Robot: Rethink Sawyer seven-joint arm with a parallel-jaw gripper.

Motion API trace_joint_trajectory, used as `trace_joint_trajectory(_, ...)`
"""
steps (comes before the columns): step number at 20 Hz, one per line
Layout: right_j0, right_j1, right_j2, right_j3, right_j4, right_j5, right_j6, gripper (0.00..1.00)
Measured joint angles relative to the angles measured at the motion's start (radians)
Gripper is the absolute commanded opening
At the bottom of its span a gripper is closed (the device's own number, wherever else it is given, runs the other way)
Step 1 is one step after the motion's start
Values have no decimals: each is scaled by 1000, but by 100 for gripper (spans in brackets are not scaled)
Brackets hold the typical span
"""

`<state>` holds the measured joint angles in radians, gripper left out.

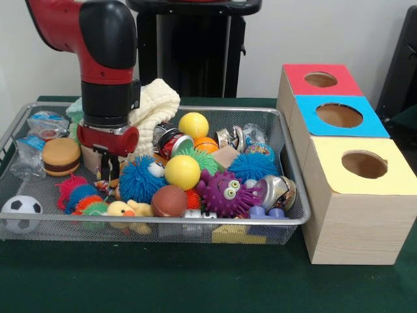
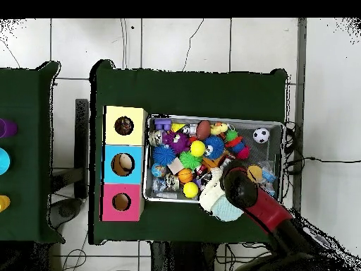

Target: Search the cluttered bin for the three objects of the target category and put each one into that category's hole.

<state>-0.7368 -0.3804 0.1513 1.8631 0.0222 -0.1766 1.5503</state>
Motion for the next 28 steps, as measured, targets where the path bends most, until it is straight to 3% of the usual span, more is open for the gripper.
trace_joint_trajectory(17, 16, -13, -2, 8, -5, -5, 0, 0)
trace_joint_trajectory(28, 103, -156, -38, 120, -5, 8, 0, 0)
